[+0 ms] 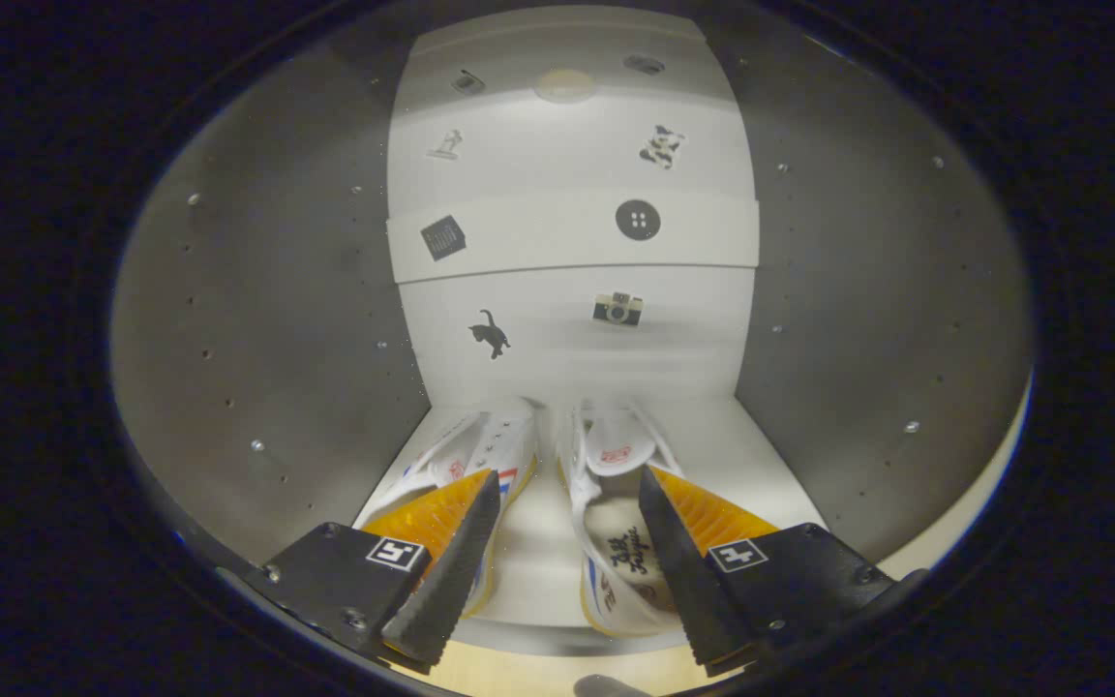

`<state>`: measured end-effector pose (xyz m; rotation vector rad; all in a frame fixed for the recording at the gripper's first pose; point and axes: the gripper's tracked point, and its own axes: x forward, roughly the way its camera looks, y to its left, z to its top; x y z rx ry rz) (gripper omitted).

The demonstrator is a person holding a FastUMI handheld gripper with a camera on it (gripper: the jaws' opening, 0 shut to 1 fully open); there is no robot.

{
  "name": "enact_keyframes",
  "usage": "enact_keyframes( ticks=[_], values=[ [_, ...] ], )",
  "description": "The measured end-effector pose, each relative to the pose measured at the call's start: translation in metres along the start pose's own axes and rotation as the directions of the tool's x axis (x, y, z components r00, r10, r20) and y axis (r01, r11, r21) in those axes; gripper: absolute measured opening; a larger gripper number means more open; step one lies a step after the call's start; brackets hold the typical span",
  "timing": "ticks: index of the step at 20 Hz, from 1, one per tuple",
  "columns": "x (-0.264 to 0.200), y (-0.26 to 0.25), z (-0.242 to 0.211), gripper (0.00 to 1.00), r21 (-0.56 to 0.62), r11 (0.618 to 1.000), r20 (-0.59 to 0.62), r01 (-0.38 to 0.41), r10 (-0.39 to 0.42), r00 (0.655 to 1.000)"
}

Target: Open the shoe cabinet door, grab the shoes and put them into the shoe cabinet, then close the shoe cabinet door.

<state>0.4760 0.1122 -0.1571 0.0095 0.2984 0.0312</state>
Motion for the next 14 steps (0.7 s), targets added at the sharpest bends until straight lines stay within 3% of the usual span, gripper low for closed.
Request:
enact_keyframes(
  ticks=[5,10,14],
  values=[
    [-0.073,0.007,-0.004,0.92,-0.001,0.999,0.067,-0.039,0.039,0.997],
    [-0.181,0.013,-0.011,0.92,-0.031,0.999,0.16,-0.043,0.047,0.986],
    [-0.277,0.012,-0.019,1.0,-0.049,0.999,0.228,-0.023,0.034,0.973]
  ],
)
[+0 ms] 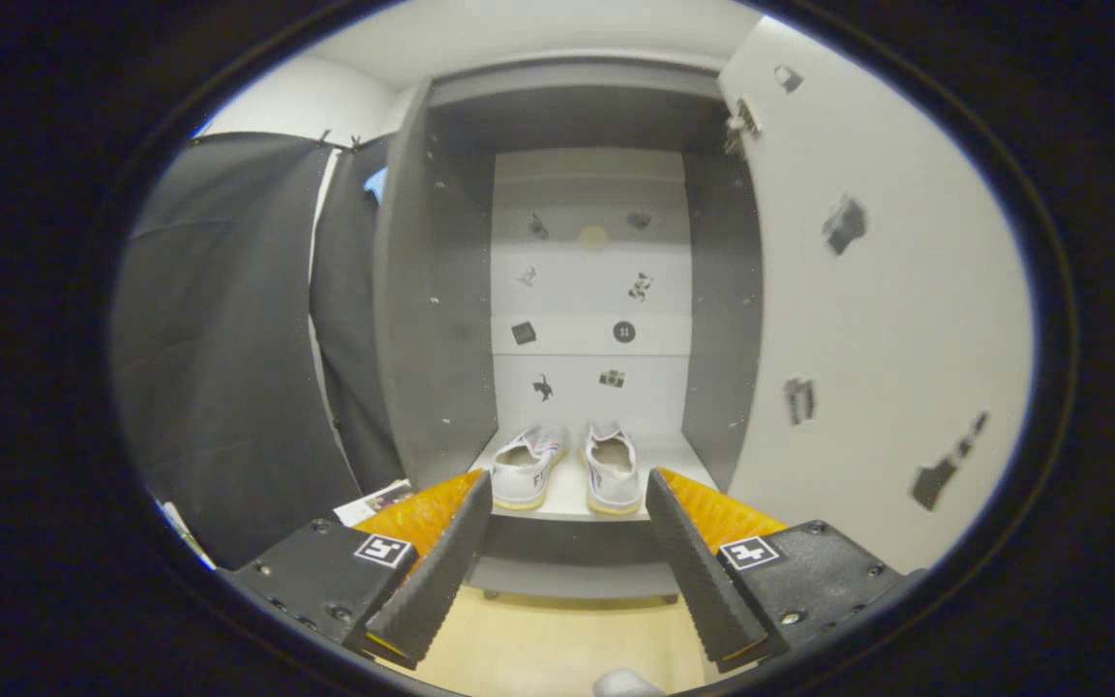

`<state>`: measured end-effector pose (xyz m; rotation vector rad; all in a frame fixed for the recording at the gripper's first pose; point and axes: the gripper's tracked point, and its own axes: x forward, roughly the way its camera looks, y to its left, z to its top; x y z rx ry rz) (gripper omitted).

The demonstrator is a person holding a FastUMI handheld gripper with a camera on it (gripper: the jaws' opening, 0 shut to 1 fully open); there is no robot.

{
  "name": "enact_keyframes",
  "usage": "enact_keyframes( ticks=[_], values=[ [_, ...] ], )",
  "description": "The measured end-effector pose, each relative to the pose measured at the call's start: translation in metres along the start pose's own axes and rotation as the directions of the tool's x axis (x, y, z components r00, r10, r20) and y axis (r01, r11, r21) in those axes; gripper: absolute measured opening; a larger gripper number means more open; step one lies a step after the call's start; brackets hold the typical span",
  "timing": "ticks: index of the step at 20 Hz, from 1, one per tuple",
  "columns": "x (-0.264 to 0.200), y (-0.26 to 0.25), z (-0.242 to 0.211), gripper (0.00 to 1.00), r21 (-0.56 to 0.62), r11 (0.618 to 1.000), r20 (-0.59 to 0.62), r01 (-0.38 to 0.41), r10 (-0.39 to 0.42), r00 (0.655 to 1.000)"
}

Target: Open the shoe cabinet door, grab the shoes and put them into the shoe cabinet, then close the shoe cabinet door.

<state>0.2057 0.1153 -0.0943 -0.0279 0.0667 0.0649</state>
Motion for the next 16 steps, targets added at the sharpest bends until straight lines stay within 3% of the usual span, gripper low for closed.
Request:
enact_keyframes(
  ticks=[8,16],
  values=[
    [-0.165,-0.022,0.001,1.0,0.017,0.999,0.059,0.029,-0.03,0.998],
    [-0.262,-0.129,-0.013,1.0,0.046,0.982,0.051,0.184,-0.187,0.981]
  ],
)
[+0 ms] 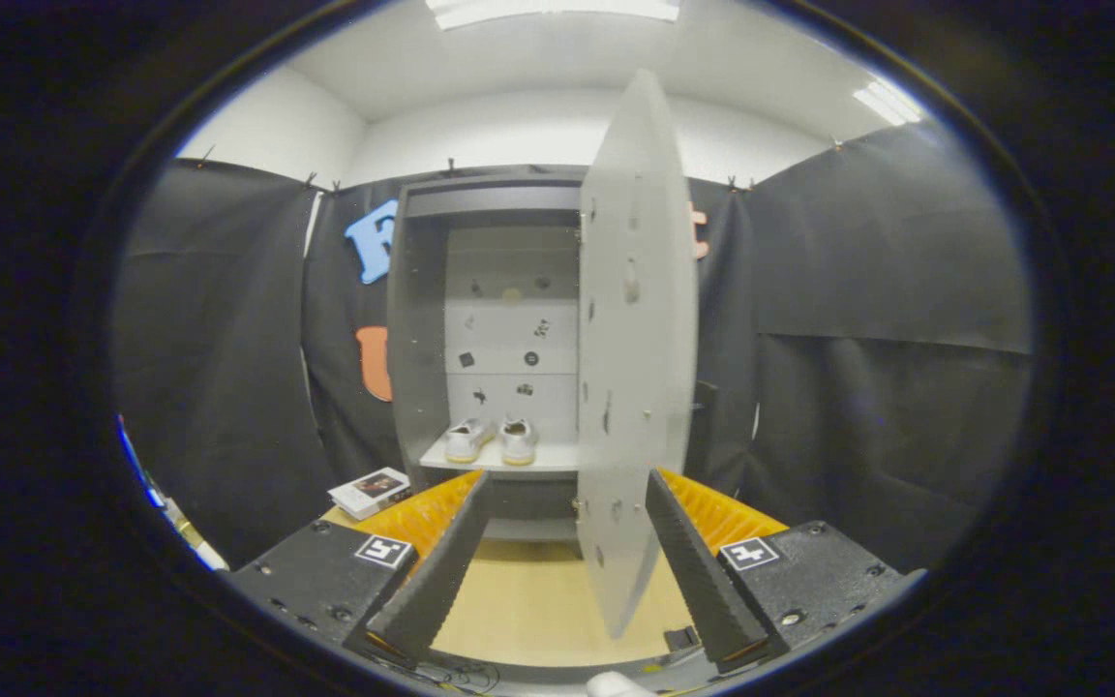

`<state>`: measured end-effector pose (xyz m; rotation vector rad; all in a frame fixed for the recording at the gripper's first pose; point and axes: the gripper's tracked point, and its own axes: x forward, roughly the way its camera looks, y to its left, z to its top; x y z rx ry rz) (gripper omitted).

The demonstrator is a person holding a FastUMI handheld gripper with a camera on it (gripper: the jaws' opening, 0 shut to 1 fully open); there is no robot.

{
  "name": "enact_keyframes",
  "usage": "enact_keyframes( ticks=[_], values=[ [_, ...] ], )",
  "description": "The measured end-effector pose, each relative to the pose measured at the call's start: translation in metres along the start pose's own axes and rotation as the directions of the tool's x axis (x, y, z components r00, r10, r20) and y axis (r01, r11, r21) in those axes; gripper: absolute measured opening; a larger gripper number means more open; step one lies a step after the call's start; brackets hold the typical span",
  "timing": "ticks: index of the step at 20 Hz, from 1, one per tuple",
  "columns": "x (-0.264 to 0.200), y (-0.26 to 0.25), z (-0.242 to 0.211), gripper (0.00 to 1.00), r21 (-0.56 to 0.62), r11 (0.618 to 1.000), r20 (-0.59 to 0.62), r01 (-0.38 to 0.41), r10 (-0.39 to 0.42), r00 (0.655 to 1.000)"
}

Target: Open the shoe cabinet door, grab the shoes and put them into the shoe cabinet, then close the shoe cabinet door.

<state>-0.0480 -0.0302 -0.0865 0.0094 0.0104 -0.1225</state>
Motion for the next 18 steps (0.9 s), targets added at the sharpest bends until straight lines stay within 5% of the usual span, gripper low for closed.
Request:
enact_keyframes(
  ticks=[5,9,18],
  values=[
    [0.003,-0.102,-0.006,1.0,0.041,0.991,-0.025,0.128,-0.127,0.992],
    [0.038,-0.155,0.001,1.0,0.028,0.991,-0.022,0.129,-0.128,0.991],
    [0.12,-0.131,0.013,1.0,-0.042,0.982,-0.038,-0.183,0.181,0.983]
  ],
)
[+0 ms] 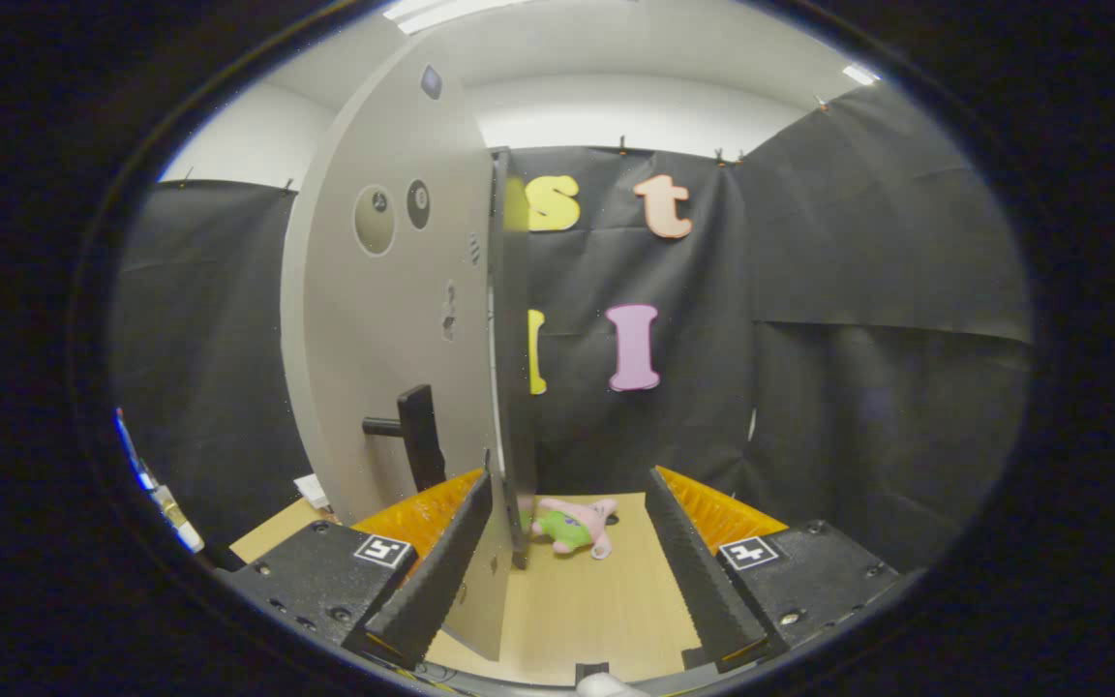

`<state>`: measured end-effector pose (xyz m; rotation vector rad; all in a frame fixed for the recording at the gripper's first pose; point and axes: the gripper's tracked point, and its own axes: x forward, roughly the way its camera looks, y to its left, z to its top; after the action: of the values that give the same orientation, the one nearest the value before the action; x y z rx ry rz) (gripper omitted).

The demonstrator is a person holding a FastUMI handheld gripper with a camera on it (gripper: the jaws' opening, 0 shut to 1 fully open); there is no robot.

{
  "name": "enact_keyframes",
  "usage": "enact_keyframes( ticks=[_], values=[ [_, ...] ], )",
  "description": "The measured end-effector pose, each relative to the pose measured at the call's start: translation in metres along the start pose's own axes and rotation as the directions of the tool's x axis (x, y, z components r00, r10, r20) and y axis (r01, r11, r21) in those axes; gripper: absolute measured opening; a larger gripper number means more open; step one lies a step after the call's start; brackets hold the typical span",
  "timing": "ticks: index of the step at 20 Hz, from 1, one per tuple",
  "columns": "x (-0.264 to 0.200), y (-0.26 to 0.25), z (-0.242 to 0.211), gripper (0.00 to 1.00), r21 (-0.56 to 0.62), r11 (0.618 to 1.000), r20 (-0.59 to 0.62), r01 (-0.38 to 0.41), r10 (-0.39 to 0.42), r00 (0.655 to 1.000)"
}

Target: Open the shoe cabinet door, grab the shoes and put them into the shoe cabinet, then close the shoe cabinet door.

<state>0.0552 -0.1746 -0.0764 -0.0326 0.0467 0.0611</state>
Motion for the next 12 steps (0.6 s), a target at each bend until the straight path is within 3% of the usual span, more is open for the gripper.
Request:
enact_keyframes(
  ticks=[7,12],
  values=[
    [0.007,0.012,0.004,0.96,0.01,0.996,-0.017,-0.089,0.089,0.996],
    [0.006,0.032,0.006,0.93,0.018,0.996,-0.015,-0.084,0.084,0.996]
  ],
)
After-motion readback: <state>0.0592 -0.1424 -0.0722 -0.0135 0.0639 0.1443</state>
